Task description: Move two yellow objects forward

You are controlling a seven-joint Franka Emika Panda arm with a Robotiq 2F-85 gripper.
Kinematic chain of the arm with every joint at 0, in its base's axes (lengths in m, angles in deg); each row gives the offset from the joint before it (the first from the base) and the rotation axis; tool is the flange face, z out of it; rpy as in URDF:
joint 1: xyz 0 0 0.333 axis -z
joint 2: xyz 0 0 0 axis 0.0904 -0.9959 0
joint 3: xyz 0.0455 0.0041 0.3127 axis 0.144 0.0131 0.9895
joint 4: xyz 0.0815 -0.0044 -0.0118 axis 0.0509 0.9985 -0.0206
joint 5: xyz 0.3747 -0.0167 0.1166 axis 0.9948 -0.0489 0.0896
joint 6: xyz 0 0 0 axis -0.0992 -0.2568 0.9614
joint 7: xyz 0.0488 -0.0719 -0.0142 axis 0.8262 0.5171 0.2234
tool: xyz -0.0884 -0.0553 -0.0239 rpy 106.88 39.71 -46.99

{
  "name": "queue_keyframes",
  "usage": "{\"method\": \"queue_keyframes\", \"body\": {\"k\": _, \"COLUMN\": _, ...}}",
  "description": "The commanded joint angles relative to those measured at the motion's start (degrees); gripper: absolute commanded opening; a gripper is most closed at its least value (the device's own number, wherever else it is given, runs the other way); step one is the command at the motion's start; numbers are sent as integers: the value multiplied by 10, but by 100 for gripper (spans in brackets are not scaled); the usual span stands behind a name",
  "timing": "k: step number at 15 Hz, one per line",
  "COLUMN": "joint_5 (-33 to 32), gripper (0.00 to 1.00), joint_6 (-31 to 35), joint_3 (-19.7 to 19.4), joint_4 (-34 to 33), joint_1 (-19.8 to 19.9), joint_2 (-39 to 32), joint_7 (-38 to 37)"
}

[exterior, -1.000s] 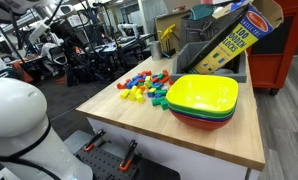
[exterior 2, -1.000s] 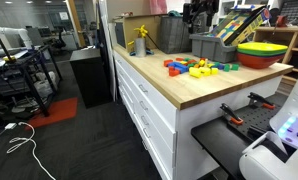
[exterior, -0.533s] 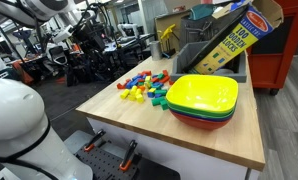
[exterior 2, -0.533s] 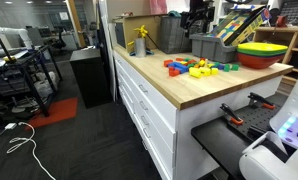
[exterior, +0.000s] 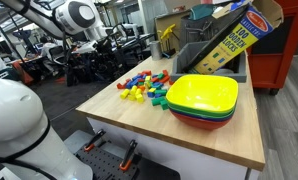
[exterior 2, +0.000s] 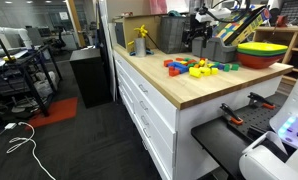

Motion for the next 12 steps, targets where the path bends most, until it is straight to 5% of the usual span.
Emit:
{"method": "queue_keyframes", "body": {"k": 1, "joint_5": -4, "gripper": 100, "joint_6": 26, "joint_3": -19, "joint_4": -18, "joint_1": -1, "joint_2": -58, "joint_7": 13}}
{"method": "queue_keyframes", "body": {"k": 12, "joint_5": 29, "gripper": 100, "joint_6": 71, "joint_3": -46, "joint_4": -12, "joint_1": -15, "joint_2": -152, "joint_7": 24}}
